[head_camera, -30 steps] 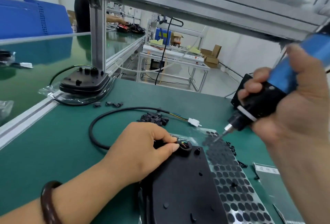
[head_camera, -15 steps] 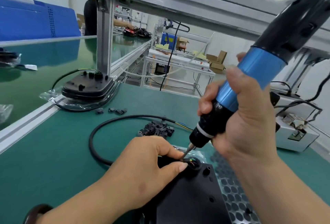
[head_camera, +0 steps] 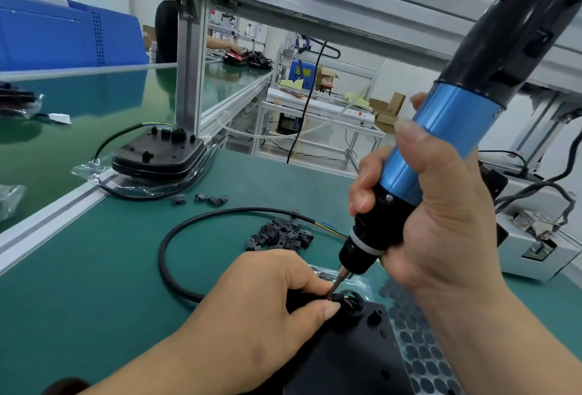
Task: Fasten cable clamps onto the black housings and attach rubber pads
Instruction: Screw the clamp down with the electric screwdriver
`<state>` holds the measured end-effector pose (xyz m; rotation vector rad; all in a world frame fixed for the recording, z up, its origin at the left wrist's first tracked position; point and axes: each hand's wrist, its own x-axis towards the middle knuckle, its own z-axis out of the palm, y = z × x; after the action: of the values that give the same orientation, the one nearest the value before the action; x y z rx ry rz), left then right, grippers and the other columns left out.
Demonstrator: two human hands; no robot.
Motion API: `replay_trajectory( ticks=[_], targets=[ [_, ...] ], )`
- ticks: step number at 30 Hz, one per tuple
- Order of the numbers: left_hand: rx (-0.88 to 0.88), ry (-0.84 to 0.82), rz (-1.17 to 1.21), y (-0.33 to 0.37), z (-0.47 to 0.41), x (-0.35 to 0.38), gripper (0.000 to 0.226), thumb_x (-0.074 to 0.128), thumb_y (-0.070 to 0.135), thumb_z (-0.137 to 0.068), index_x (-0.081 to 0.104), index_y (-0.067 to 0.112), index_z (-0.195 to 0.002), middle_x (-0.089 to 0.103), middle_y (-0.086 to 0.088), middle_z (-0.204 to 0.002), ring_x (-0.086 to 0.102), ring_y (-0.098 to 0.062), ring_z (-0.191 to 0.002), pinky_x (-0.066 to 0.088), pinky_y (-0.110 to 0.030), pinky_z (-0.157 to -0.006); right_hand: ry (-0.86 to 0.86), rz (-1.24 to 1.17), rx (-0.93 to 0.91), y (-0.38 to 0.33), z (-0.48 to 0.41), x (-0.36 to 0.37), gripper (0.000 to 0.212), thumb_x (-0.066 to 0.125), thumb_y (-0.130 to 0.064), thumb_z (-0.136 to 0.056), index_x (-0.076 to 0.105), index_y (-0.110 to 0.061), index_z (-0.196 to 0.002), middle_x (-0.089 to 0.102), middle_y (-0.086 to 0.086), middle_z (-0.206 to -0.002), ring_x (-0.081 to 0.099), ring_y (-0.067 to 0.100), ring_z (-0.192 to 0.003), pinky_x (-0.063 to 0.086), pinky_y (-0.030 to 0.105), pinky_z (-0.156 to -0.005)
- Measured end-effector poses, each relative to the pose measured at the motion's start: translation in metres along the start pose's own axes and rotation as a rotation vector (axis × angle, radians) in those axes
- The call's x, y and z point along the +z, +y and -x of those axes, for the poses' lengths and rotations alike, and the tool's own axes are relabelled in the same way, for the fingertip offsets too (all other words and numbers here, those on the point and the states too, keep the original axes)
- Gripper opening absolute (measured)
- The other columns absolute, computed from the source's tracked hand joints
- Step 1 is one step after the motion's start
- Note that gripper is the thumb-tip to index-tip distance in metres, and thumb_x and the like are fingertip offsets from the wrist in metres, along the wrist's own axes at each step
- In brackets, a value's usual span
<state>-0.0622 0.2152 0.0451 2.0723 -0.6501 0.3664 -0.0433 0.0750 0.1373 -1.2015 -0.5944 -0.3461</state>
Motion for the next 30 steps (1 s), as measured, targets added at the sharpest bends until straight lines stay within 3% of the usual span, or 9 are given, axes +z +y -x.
replay_trajectory(
  ticks=[10, 14, 21, 28, 30],
  targets=[
    [-0.004, -0.021, -0.013, 0.0014, 0.0011, -0.0013, 0.028, 0.072, 0.050, -0.069, 0.055, 0.071, -0.076, 0.061, 0.033, -0.094, 0.059, 0.010, -0.088, 0.049, -0.016, -0.081, -0.082, 0.047, 0.006, 0.0001, -0.0024, 0.0075, 0.029, 0.066, -0.029, -0.075, 0.047, -0.023, -0.096, 0.052, 0.007, -0.057, 0.045, 0.023, -0.041, 0.042, 0.031, -0.045],
    [-0.039, 0.004, 0.021, 0.0022, 0.0011, 0.0002, 0.033, 0.079, 0.040, -0.070, 0.061, 0.066, -0.078, 0.062, 0.036, -0.091, 0.059, 0.014, -0.088, 0.043, -0.006, -0.079, -0.091, 0.041, 0.017, -0.0004, -0.0029, 0.0061, 0.028, 0.066, -0.029, -0.074, 0.047, -0.024, -0.094, 0.052, 0.007, -0.057, 0.045, 0.021, -0.041, 0.042, 0.031, -0.045],
    [0.012, -0.022, -0.077, 0.0053, -0.0001, -0.0022, 0.045, 0.078, 0.044, -0.071, 0.048, 0.078, -0.073, 0.056, 0.045, -0.094, 0.055, 0.018, -0.089, 0.040, -0.001, -0.078, -0.124, 0.021, 0.019, -0.0001, -0.0023, 0.0063, 0.035, 0.065, -0.027, -0.076, 0.043, -0.020, -0.103, 0.051, 0.007, -0.057, 0.044, 0.021, -0.040, 0.041, 0.030, -0.045],
    [-0.006, -0.057, -0.071, 0.0051, -0.0023, -0.0031, 0.030, 0.067, 0.051, -0.069, 0.058, 0.065, -0.093, 0.059, 0.038, -0.093, 0.056, 0.016, -0.087, 0.041, -0.004, -0.076, -0.135, 0.004, 0.024, 0.0018, -0.0004, 0.0066, 0.036, 0.064, -0.027, -0.075, 0.041, -0.019, -0.102, 0.051, 0.007, -0.057, 0.044, 0.020, -0.039, 0.041, 0.028, -0.045],
    [-0.020, -0.070, -0.071, 0.0048, -0.0019, -0.0029, 0.027, 0.071, 0.048, -0.071, 0.060, 0.066, -0.088, 0.060, 0.037, -0.093, 0.056, 0.014, -0.089, 0.044, -0.009, -0.079, -0.118, -0.003, 0.029, 0.0025, -0.0005, 0.0063, 0.038, 0.064, -0.028, -0.075, 0.041, -0.019, -0.103, 0.052, 0.007, -0.056, 0.043, 0.019, -0.039, 0.040, 0.028, -0.046]
  ],
)
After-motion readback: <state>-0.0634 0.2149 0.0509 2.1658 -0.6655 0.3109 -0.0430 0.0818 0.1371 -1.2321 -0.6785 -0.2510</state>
